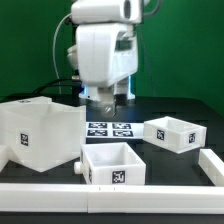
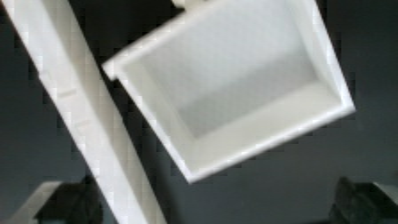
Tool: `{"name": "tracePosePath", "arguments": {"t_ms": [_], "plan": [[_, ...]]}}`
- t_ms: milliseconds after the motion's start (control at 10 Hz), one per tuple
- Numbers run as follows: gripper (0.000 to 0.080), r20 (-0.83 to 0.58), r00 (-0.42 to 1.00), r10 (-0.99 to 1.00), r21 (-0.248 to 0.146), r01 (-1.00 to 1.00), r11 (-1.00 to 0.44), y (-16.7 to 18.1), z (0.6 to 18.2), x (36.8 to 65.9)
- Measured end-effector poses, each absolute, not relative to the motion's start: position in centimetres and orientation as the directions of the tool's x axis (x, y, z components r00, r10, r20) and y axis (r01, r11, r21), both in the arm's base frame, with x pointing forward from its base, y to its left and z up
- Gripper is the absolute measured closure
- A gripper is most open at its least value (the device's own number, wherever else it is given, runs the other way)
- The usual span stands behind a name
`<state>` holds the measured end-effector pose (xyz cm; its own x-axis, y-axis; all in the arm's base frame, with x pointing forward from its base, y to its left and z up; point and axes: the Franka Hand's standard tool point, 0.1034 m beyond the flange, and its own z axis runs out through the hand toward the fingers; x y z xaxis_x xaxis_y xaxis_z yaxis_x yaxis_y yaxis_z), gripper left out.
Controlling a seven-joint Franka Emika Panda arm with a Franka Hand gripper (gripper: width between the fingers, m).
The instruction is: Assemble drawer
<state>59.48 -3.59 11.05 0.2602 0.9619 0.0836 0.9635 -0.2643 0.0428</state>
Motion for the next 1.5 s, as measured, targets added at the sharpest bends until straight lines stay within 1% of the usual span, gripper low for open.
{"name": "tracePosePath", "arguments": {"t_ms": [100,200,400,500,600,700,800,900,1000,1200,1300,1500], "plan": [[0.015,0.085,0.235,0.968,0.043,0.97,-0.24,-4.7,10.4,60.3],[0.015,0.086,0.24,0.967,0.039,0.969,-0.244,-4.9,10.0,60.5],[0.015,0.086,0.24,0.967,0.039,0.969,-0.244,-4.9,10.0,60.5],[0.015,0.093,0.315,0.944,0.035,0.947,-0.32,-5.1,10.2,60.6],[0.015,0.1,0.427,0.899,0.036,0.901,-0.432,-5.5,10.5,60.9],[0.015,0.112,0.557,0.823,0.022,0.826,-0.563,-4.8,10.4,61.0],[0.015,0.083,0.68,0.728,-0.043,0.732,-0.679,-3.8,9.8,60.4],[0.015,0.035,0.732,0.681,-0.109,0.68,-0.725,-3.4,9.6,60.4],[0.015,0.044,0.721,0.692,-0.102,0.692,-0.714,-3.6,9.6,61.0],[0.015,0.042,0.72,0.692,-0.105,0.692,-0.714,-3.5,9.5,60.8],[0.015,0.042,0.745,0.665,-0.1,0.666,-0.74,-3.9,9.1,60.9],[0.015,0.051,0.796,0.603,-0.066,0.605,-0.793,-6.0,6.7,61.2]]}}
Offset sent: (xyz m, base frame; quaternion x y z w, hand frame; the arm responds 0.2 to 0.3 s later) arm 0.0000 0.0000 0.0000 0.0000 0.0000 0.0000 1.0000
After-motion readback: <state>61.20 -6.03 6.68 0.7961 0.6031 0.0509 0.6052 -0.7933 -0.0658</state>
